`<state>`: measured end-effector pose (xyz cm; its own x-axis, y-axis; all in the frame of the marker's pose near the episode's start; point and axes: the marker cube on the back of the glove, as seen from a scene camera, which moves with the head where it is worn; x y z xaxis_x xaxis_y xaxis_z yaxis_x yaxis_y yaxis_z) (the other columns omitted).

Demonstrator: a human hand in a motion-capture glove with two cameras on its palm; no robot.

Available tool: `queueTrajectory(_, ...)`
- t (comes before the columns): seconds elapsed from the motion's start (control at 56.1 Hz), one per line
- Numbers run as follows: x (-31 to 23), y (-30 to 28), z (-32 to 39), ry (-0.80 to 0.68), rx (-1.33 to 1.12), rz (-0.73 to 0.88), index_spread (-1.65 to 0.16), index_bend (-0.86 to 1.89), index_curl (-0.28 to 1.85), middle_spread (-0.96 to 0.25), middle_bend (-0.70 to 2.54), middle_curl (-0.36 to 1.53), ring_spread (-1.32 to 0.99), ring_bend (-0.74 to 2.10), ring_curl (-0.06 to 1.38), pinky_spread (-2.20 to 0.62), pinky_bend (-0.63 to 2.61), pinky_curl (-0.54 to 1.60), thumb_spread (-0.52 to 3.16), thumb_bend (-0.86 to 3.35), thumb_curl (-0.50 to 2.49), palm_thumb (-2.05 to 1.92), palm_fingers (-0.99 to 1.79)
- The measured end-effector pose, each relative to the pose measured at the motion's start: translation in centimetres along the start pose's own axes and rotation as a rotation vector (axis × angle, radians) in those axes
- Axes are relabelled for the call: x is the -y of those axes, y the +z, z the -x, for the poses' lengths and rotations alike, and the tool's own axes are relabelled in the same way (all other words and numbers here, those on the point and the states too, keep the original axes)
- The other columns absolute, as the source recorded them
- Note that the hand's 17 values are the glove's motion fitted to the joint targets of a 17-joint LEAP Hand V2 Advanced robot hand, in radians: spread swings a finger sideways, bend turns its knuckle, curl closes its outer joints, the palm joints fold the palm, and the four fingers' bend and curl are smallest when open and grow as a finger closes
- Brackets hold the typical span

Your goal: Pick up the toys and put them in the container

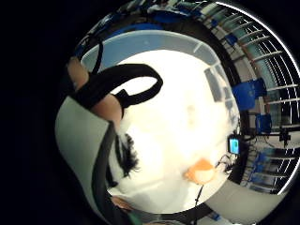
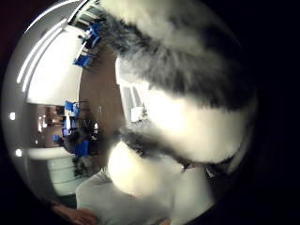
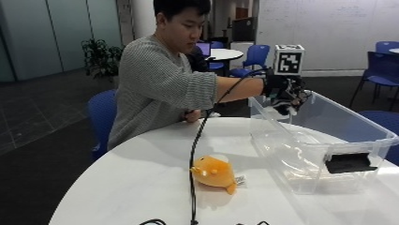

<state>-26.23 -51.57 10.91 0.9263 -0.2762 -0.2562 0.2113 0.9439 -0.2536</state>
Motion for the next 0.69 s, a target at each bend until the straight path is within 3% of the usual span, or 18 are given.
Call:
queueTrajectory(0.232, 1.4, 5.0, -1.2, 0.046, 0.022, 0.22, -0.42, 0.17, 0.73, -0.39, 0.76, 0.82, -0.46, 1.04, 0.51, -0.22, 1.0, 0.35, 0.84, -0.01, 0.89, 0.6, 0.5)
queueTrajectory(0.392, 0.5, 7.1, -1.9, 0.055, 0.095, 0.463, -0.4, 0.08, 0.63, -0.28, 0.37, 0.67, -0.3, 0.86, 0.47, -0.1, 1.3, 0.44, 1.13, -0.09, 0.72, 0.18, -0.11)
queueTrajectory(0.535, 0.0, 4.7, -2.2, 0.037, 0.081, 0.35, -0.39, 0.08, 0.5, -0.21, 0.2, 0.58, -0.19, 0.76, 0.4, -0.02, 1.35, 0.42, 1.25, -0.05, 0.59, 0.02, -0.16)
queueTrajectory(0.624, -1.6, 1.5, -5.8, 0.19, -0.183, 0.255, -0.38, 0.1, 0.45, -0.18, 0.17, 0.54, -0.14, 0.71, 0.38, 0.0, 1.32, 0.41, 1.28, -0.03, 0.54, -0.02, -0.17)
queueTrajectory(0.695, -3.7, -2.8, -6.2, 0.119, 0.097, 0.132, -0.38, 0.11, 0.42, -0.17, 0.15, 0.52, -0.11, 0.68, 0.37, 0.01, 1.3, 0.4, 1.3, -0.03, 0.5, -0.03, -0.16)
